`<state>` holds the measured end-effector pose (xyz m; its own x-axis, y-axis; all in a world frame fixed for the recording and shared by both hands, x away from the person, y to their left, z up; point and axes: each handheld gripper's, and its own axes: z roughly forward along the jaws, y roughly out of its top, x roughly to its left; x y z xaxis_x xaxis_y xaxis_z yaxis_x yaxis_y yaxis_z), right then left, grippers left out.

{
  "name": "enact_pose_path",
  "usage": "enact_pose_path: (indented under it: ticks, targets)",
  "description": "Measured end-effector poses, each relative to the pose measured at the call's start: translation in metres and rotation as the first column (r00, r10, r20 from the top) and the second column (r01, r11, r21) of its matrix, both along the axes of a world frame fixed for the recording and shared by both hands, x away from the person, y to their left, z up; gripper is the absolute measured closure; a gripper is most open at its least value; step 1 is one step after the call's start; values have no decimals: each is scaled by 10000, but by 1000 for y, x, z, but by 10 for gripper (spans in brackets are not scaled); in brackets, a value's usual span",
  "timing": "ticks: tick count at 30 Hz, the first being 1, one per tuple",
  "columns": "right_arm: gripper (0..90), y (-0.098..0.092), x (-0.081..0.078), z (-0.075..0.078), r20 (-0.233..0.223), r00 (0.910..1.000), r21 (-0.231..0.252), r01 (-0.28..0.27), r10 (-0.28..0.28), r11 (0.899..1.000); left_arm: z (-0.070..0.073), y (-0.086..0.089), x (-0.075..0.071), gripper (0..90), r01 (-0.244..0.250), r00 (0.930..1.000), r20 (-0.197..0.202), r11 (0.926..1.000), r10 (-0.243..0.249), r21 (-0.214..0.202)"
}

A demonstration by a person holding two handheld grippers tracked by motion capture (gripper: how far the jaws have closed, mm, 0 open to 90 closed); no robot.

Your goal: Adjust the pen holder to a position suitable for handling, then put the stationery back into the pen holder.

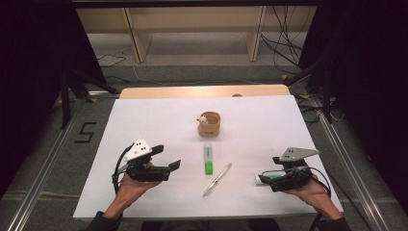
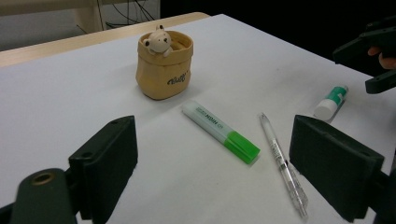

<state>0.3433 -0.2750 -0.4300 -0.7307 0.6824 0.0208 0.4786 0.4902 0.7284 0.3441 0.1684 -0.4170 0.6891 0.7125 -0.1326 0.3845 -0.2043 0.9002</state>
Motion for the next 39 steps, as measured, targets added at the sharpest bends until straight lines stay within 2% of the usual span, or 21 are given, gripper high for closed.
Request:
enact_pose_path:
  ticks: [6, 9, 16, 24, 28, 31, 39]
  targets:
    - [158, 1, 0, -1, -76, 9999, -309, -113, 111, 9995, -1, -1, -3, 149, -72, 9999, 91, 10000, 72, -27]
    - [158, 2, 1, 0, -101, 9997, -612, -243, 237, 9978, 0, 0, -4, 147, -63, 9998, 163, 9999, 64, -90]
    - [159, 2, 4, 5, -170, 9988, -1304, -474, 456, 9903, -2, 3, -7, 146, -124, 9997, 195, 9999, 125, -79]
    - [163, 1, 9, 6, -548, 9965, -1835, -729, 638, 9803, -3, 4, -11, 146, -133, 9993, 363, 9999, 132, 6]
    - [170, 3, 10, 3, -771, 9940, -2238, -925, 770, 9702, -3, 4, -12, 146, -94, 9993, 369, 10000, 93, 30]
    - [179, 7, 11, -1, -933, 9912, -2614, -1153, 938, 9583, -3, 3, -12, 146, -77, 9993, 373, 10000, 75, 41]
    - [217, 16, 16, -7, -1244, 9860, -3253, -1462, 1110, 9342, -5, 1, -12, 146, 14, 9993, 385, 9998, -21, 176]
